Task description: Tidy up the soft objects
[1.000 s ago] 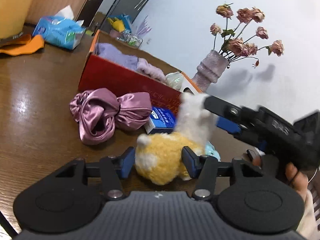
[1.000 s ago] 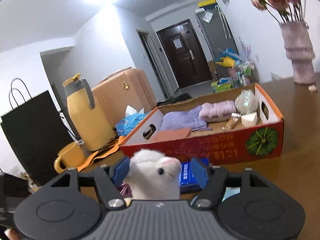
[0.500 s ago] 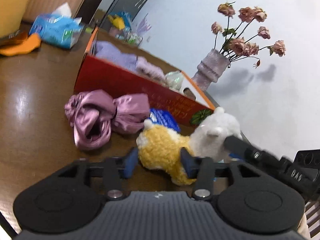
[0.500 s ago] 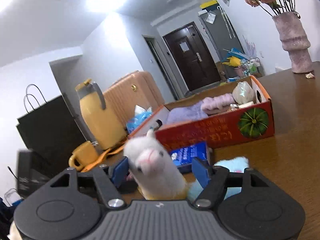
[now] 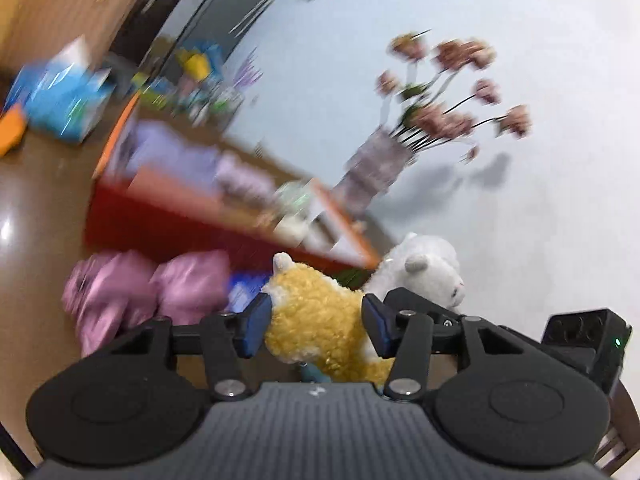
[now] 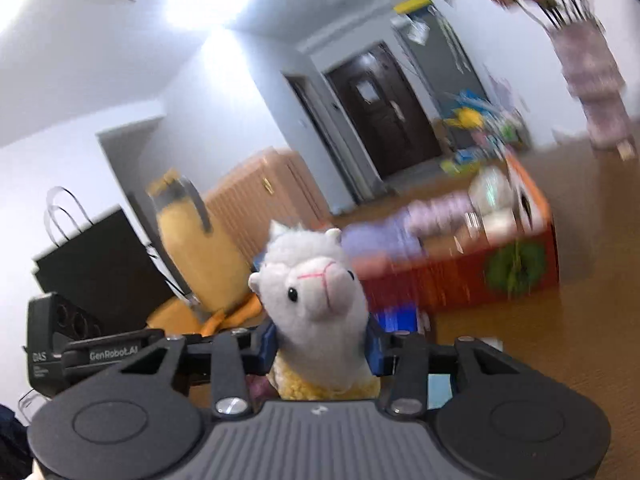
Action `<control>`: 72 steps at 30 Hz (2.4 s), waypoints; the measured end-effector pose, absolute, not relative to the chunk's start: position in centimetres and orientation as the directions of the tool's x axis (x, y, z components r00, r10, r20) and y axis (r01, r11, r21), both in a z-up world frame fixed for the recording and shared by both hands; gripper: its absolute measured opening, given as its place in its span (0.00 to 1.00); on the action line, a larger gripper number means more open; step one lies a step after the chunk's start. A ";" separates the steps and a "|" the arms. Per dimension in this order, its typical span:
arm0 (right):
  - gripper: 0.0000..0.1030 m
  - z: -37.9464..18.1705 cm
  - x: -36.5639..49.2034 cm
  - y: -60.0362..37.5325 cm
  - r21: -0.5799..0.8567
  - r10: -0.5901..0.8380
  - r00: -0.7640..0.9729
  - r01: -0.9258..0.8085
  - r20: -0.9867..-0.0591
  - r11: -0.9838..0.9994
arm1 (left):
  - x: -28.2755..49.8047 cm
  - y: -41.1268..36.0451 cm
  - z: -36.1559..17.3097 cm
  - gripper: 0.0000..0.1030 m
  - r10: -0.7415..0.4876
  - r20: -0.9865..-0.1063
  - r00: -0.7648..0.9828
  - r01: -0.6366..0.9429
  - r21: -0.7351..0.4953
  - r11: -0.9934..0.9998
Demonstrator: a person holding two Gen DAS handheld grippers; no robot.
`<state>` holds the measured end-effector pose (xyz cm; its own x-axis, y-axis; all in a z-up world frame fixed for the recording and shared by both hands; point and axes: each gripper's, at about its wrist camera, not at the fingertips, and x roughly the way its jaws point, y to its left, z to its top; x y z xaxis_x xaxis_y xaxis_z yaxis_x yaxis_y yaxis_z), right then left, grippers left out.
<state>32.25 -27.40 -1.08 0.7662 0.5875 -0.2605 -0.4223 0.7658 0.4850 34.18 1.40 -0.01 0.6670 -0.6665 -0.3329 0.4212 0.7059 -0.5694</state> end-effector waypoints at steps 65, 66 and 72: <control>0.90 0.9 16.7 -25.2 0.135 0.373 0.843 -0.348 -0.387 0.928 | 16.3 5.7 0.4 0.97 -0.074 -0.463 0.883 0.027 -0.107 0.994; 0.89 1.0 17.9 -24.7 0.143 0.381 0.836 -0.354 -0.395 0.924 | 17.2 5.4 0.3 0.91 -0.081 -0.461 0.884 0.037 -0.103 0.994; 0.78 0.9 25.7 -21.4 0.164 0.436 0.795 -0.405 -0.423 0.899 | 25.0 4.4 -0.3 0.69 -0.144 -0.474 0.869 0.101 -0.114 0.988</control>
<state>25.74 -21.40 0.88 0.7946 0.4355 -0.4230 -0.4055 0.8992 0.1643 24.98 4.40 -0.33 0.8689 -0.1435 -0.4738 0.1013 0.9883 -0.1136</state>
